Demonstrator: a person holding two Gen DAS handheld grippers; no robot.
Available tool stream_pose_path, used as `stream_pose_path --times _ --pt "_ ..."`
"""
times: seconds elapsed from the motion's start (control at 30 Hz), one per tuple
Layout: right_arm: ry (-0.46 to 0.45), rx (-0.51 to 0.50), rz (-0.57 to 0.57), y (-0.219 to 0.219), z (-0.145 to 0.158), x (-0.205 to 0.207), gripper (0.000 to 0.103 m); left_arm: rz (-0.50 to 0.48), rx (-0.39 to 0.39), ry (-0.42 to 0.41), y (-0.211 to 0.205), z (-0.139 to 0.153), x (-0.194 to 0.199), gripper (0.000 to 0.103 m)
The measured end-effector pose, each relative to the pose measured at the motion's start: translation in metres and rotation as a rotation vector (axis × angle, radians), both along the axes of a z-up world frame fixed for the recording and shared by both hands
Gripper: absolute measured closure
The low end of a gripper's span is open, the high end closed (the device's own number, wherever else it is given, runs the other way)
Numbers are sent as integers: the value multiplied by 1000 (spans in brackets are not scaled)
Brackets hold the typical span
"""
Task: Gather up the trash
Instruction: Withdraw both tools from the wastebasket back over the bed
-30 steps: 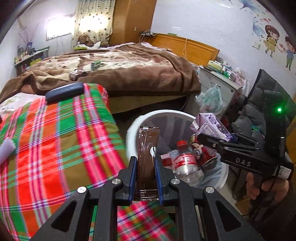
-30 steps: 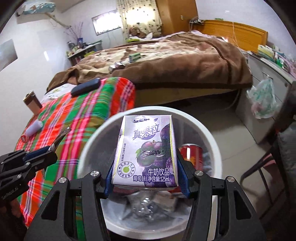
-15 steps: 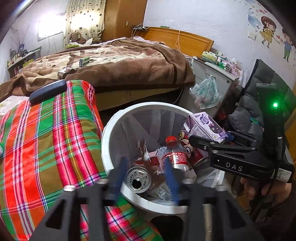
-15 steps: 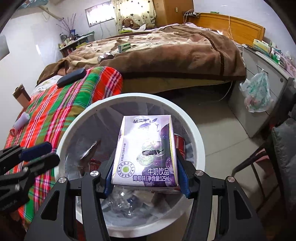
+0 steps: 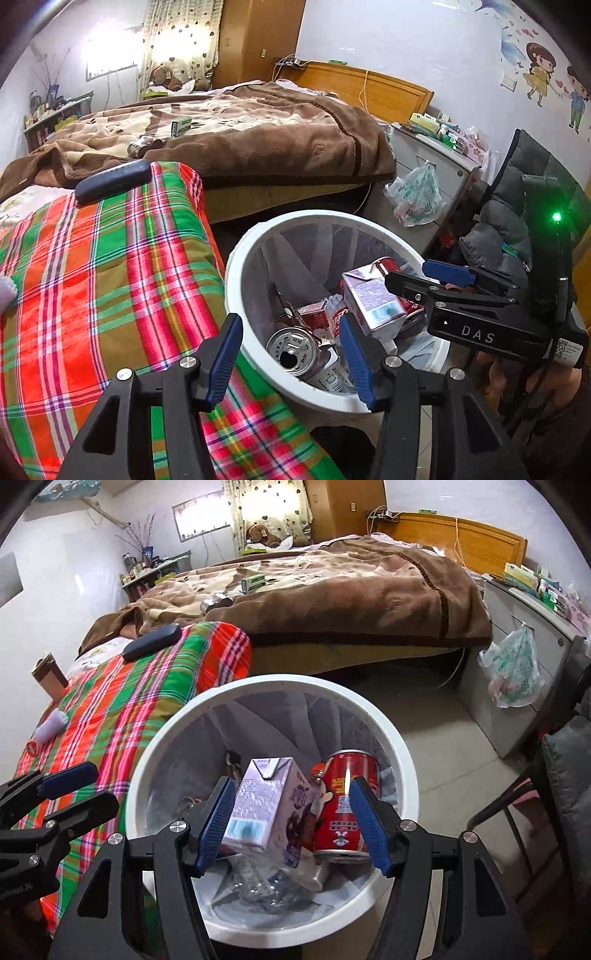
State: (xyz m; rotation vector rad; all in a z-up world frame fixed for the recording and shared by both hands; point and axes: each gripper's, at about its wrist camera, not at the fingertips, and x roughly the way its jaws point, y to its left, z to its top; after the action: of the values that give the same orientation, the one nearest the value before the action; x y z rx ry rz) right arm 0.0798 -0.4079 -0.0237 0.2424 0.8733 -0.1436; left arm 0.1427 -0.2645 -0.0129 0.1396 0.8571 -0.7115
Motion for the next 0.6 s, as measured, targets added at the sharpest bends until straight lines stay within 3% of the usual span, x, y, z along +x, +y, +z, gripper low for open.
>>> stream_pose_path --times 0.6 --pt "-36 9 57 35 9 6 38 97 -22 -34 59 16 -2 49"
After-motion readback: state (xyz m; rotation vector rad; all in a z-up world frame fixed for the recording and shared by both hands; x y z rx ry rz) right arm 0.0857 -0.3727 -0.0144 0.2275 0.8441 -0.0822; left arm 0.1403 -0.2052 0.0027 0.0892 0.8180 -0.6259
